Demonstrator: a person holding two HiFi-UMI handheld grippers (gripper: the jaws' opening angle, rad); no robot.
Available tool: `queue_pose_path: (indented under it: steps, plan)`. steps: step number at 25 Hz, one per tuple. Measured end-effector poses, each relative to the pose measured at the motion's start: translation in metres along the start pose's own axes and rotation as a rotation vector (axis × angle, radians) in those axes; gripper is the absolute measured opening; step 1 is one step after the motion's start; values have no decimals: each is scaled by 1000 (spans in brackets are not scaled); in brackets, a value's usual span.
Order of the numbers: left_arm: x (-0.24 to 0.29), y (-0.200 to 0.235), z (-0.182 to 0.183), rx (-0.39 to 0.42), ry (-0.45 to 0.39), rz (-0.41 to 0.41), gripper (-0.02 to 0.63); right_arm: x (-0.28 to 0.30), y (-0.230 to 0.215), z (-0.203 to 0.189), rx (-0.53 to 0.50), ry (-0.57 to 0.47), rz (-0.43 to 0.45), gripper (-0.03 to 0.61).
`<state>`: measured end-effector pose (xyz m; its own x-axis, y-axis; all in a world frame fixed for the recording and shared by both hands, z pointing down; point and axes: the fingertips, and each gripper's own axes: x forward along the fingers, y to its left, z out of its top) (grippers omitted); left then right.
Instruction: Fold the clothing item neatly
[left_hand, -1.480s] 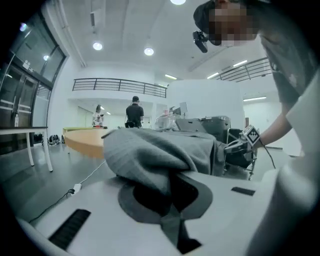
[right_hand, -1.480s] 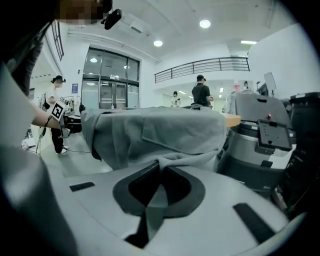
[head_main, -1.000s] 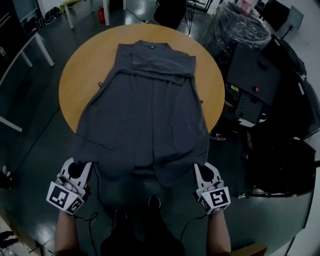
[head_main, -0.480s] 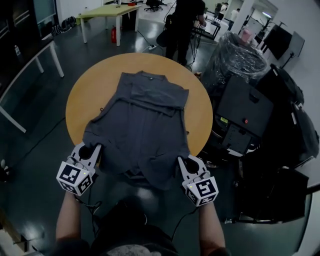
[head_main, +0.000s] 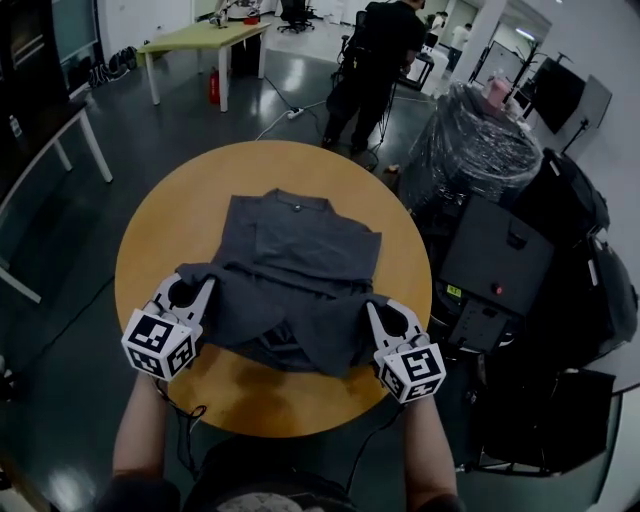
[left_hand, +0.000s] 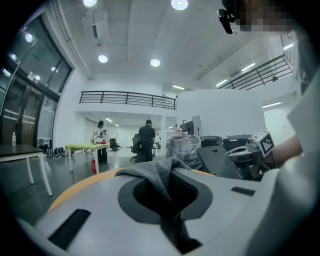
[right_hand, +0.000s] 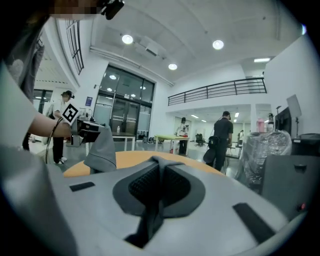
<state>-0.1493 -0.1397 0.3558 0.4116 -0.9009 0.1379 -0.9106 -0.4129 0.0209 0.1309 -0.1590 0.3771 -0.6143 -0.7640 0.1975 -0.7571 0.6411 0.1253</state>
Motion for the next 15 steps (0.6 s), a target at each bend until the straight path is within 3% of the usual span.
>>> queue_pose_path:
  steps: [4, 9, 12, 15]
  plan:
    - [79, 69, 22, 9, 11, -13, 29, 68, -67, 28, 4, 2, -114, -2]
    - [182, 159, 50, -13, 5, 50, 29, 136, -175, 46, 43, -11, -261, -2]
    - [236, 194, 44, -23, 39, 61, 29, 180, -230, 33, 73, 17, -293, -2]
    - [282, 219, 10, -66, 102, 103, 29, 225, -266, -1, 85, 81, -302, -2]
